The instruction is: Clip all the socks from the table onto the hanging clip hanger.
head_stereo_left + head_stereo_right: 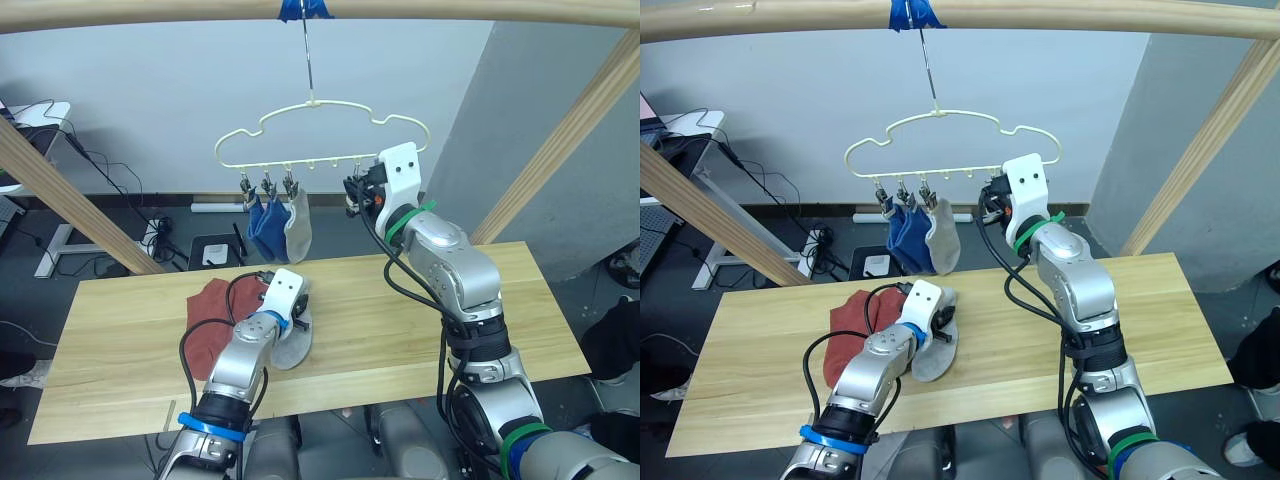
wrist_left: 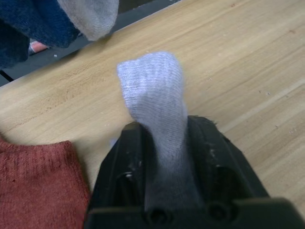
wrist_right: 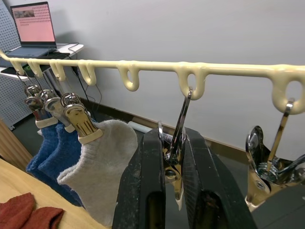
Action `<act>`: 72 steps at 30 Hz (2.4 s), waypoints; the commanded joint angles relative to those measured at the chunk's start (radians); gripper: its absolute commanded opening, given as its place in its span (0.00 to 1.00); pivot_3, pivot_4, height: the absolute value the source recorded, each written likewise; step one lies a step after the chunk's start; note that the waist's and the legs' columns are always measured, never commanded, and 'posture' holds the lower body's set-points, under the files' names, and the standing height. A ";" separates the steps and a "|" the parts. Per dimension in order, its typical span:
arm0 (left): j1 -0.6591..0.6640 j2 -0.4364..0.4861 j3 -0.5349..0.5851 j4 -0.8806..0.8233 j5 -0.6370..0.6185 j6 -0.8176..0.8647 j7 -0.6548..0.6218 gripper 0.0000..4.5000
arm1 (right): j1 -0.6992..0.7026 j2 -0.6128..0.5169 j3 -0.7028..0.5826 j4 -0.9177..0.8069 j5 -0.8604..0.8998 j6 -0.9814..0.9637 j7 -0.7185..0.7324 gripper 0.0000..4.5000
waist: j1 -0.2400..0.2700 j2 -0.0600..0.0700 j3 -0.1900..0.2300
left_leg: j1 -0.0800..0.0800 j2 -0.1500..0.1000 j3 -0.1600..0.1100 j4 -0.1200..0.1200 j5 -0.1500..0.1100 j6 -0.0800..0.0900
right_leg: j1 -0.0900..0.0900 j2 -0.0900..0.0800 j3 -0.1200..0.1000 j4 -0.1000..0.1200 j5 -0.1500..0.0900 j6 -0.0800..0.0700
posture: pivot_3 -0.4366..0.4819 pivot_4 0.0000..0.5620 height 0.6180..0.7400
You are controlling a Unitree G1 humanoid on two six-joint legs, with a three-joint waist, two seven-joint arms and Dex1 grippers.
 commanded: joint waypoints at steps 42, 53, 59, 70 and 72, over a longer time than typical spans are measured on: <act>-0.186 -0.011 -0.103 -0.031 0.215 -0.600 -0.015 0.00 | 0.017 -0.026 0.009 -0.113 0.112 0.093 0.002 0.03 | -0.004 0.001 0.001 | -0.003 0.000 0.001 -0.005 0.000 0.000 | -0.001 0.000 0.000 -0.010 -0.001 0.002 | 0.20 0.50 1.00; -0.205 -0.040 -0.087 -0.025 0.199 -0.592 -0.013 0.00 | 0.019 -0.032 0.013 -0.109 0.114 0.096 0.006 0.03 | -0.004 0.001 0.001 | -0.003 0.000 0.001 -0.005 0.000 0.000 | -0.001 0.000 0.000 -0.010 -0.001 0.002 | 0.21 0.49 1.00; -0.209 -0.055 -0.070 -0.022 0.187 -0.583 -0.008 0.00 | 0.017 -0.035 0.015 -0.106 0.113 0.097 0.006 0.03 | -0.004 0.001 0.001 | -0.003 0.000 0.001 -0.005 0.000 0.000 | -0.001 0.000 0.000 -0.010 -0.001 0.002 | 0.21 0.49 1.00; -0.228 -0.073 -0.048 -0.007 0.164 -0.561 -0.004 0.00 | 0.011 -0.026 -0.008 -0.115 0.130 0.108 -0.007 0.43 | -0.004 0.001 0.002 | -0.003 0.000 0.001 -0.005 0.000 0.000 | -0.001 0.000 0.000 -0.010 -0.001 0.002 | 0.21 0.49 1.00; -0.232 -0.079 -0.043 -0.003 0.166 -0.554 0.003 0.00 | 0.011 -0.022 -0.016 -0.126 0.143 0.120 -0.002 0.59 | -0.004 0.001 0.002 | -0.003 0.000 0.001 -0.005 0.000 0.000 | -0.001 0.000 0.000 -0.010 -0.001 0.002 | 0.21 0.49 1.00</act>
